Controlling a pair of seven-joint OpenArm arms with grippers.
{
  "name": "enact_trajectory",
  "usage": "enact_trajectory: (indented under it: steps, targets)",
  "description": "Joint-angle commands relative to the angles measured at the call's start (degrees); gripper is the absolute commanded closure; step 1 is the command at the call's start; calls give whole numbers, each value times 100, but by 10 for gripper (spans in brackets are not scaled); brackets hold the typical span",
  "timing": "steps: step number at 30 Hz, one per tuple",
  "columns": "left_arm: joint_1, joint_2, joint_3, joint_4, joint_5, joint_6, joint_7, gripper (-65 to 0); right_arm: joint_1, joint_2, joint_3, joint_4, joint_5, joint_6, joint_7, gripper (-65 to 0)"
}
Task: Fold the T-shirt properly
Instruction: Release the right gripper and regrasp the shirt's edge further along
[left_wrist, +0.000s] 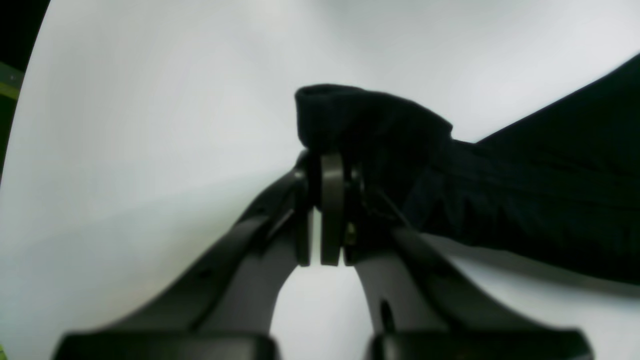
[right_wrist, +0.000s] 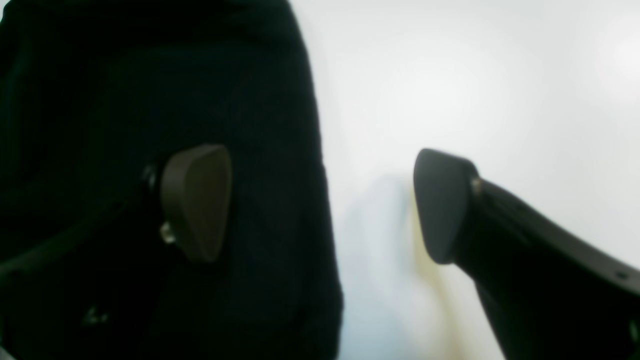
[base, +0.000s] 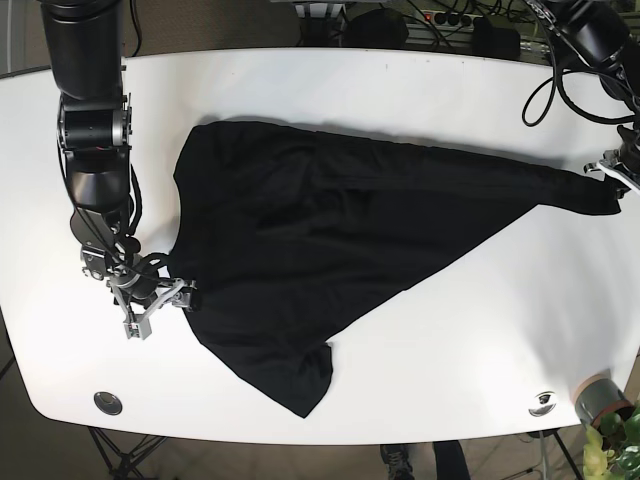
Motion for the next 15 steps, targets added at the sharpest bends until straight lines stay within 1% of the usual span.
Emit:
enact_trajectory:
  steps: [1, 5, 7, 8, 15]
  targets:
    - [-69, -149, -50, 124, -84, -6, -123, 0, 231, 49, -1, -86, 75, 45, 235, -533]
    - [-69, -149, -59, 124, -84, -6, -123, 0, 134, 40, -1, -95, 75, 45, 235, -533]
    - [-69, -157, -50, 124, -84, -6, -123, 0, 64, -13, -10, -77, 75, 45, 235, -533]
    - [-69, -157, -50, 124, -84, -6, -123, 0, 38, -101, -10, -77, 75, 45, 235, -533]
    - [-69, -184, -59, 124, -84, -6, -123, 0, -50, -452, -10, -86, 75, 45, 235, -533]
